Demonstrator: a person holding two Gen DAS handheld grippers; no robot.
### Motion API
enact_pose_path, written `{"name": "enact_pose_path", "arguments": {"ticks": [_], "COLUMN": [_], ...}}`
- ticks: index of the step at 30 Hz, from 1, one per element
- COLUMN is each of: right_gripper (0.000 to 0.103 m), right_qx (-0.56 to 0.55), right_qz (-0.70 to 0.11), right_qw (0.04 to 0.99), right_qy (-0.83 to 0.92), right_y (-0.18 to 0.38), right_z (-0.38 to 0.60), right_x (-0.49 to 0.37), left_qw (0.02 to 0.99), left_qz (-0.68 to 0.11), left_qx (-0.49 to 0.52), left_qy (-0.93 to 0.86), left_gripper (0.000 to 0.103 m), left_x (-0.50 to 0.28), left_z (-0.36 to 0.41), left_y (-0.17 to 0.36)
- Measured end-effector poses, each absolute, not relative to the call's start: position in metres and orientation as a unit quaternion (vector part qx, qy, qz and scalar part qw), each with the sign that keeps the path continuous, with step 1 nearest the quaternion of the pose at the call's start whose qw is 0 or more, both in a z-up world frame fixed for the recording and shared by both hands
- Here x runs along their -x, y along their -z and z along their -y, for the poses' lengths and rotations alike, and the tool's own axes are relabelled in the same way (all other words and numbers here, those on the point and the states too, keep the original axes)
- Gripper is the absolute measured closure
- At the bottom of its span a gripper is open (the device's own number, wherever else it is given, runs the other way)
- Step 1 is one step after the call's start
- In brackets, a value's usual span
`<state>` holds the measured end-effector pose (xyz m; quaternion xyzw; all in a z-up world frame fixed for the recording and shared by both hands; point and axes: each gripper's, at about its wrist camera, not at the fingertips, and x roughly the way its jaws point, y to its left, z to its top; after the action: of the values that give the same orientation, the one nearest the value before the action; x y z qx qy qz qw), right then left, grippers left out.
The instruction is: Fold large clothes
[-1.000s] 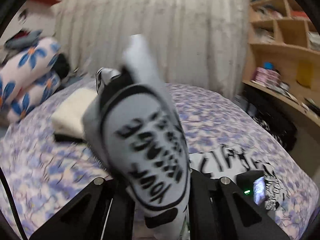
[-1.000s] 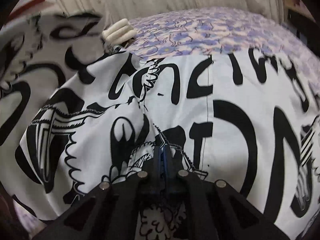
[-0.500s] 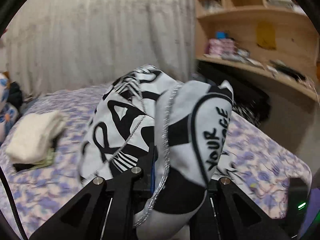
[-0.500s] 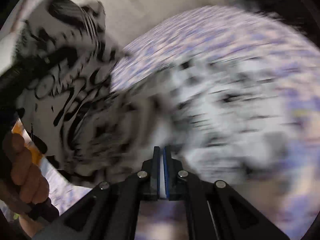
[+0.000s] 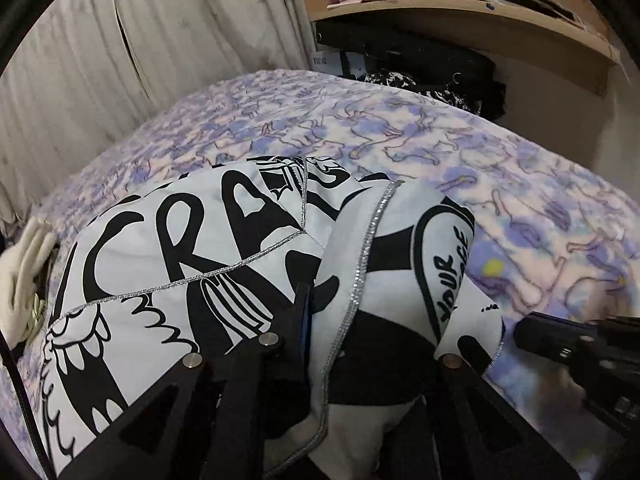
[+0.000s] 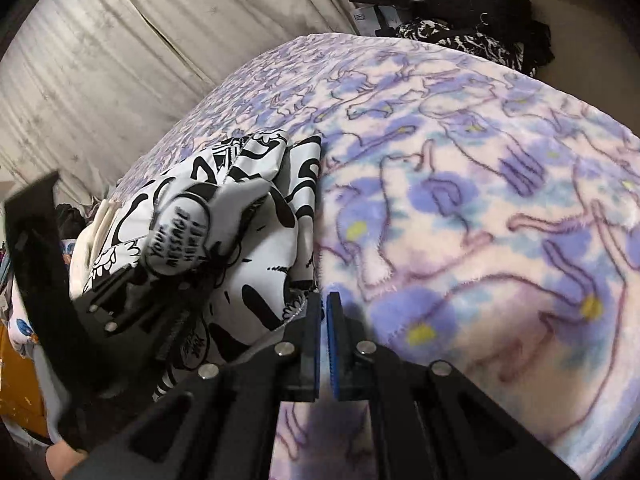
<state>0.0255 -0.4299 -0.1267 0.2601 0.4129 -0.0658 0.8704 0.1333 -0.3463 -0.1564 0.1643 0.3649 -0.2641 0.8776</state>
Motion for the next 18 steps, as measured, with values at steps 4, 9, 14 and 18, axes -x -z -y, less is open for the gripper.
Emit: {"name": "enact_pose_path", "arguments": {"ticks": [4, 9, 14, 18], "right_gripper": [0.099, 0.071, 0.070, 0.070], "right_qx": [-0.254, -0.243, -0.235, -0.227], "right_qz": [-0.410, -0.399, -0.389, -0.387], "right_qw": [0.874, 0.881, 0.888, 0.892], "right_qy": [0.065, 0.069, 0.071, 0.056], "right_y": [0.122, 0.106, 0.091, 0.075], "right_z": [0.435, 0.436, 0.434, 0.431], "right_x": [-0.044, -0.048, -0.046, -0.048], "left_qw": [0.864, 0.836, 0.824, 0.838], "left_qz": [-0.397, -0.437, -0.437, -0.403], "left_qx": [-0.142, -0.116, -0.093, -0.062], "left_qy": [0.276, 0.312, 0.348, 0.362], "left_gripper": [0.089, 0.031, 0.020, 0.020], "left_x": [-0.138, -0.141, -0.126, -0.110], "left_z": [0.320, 0.305, 0.303, 0.279], "left_y": [0.131, 0.122, 0.111, 0.077]}}
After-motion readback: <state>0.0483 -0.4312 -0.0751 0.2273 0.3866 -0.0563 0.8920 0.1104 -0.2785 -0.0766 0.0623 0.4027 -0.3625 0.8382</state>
